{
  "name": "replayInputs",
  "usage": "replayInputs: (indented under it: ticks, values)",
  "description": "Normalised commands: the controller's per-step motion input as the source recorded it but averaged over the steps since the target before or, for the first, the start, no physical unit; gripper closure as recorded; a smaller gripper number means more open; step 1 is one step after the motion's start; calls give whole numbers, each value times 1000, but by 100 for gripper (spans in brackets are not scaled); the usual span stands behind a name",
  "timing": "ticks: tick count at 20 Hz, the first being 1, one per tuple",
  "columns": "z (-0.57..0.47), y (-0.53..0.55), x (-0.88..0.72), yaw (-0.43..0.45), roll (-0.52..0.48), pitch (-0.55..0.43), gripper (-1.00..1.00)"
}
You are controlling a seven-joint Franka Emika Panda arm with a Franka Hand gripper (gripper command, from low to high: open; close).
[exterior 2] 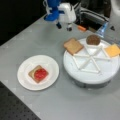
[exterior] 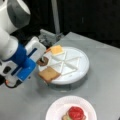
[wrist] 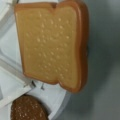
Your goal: Ingredient selection for cheeseburger or sandwich
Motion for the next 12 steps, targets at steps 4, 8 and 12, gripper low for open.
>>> replayInputs:
  ticks: [4, 8, 12]
  values:
    - [48, -169, 253, 135, 584, 4, -100]
    - [-101, -235, 208, 204, 567, -38, -100]
    - [-260, -369, 200, 248, 493, -70, -100]
